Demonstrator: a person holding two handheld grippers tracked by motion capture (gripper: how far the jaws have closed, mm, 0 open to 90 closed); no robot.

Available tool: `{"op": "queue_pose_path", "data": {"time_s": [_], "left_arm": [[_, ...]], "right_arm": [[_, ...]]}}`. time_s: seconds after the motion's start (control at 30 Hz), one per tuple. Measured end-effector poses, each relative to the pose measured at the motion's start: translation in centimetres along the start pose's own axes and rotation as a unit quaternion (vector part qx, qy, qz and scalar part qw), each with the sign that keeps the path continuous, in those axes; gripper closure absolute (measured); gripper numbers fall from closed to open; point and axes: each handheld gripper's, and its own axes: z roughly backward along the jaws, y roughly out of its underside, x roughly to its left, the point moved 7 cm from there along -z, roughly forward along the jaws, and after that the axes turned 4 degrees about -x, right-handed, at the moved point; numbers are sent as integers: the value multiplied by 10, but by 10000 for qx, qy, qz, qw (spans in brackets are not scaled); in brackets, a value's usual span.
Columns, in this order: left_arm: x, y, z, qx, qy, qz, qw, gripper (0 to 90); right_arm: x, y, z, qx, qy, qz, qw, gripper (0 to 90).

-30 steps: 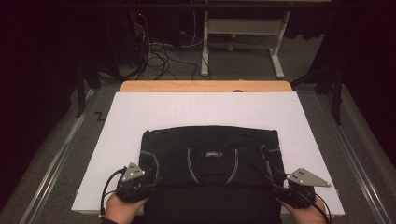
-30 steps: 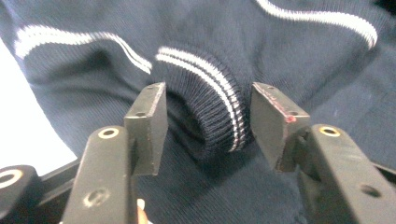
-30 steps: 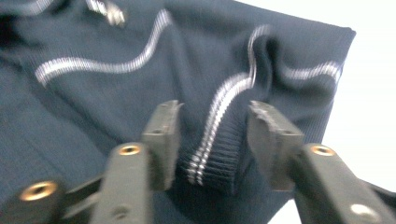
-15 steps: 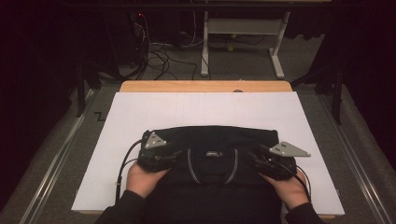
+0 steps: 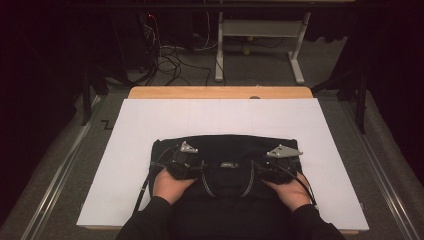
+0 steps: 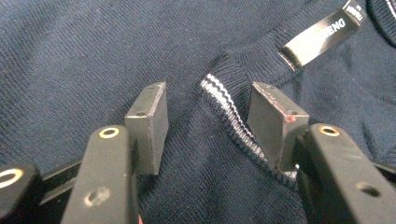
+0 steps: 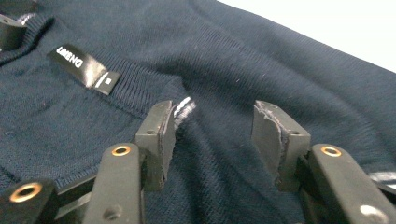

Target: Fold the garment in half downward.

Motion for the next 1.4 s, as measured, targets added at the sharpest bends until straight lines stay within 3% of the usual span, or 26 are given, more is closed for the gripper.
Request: {"op": "queue_pose_path", "data": {"time_s": [0.13,0.33,0.5,0.77,1.1,1.4], "left_arm": [[-1,1,0,13,99,62,9999,466],[-4,3,1,-21,168,-10,9999,576],[-5,4,1,-52,123,-106,9999,682],[-6,4,3,-124,71,-184,9997,736],[-10,0,20,-754,78,-113,9971,741],[-14,0,34,-1032,166,-101,9945,741]], "right_arm": [[4,5,-5,205,-75,-20,9998,525],[7,6,-6,209,-244,-71,9995,650],[9,6,-6,218,-319,-61,9992,702],[10,5,-5,181,-333,-14,9993,805],[12,0,8,-242,-178,119,9995,881],[14,-3,21,-471,-199,217,9985,890]]}}
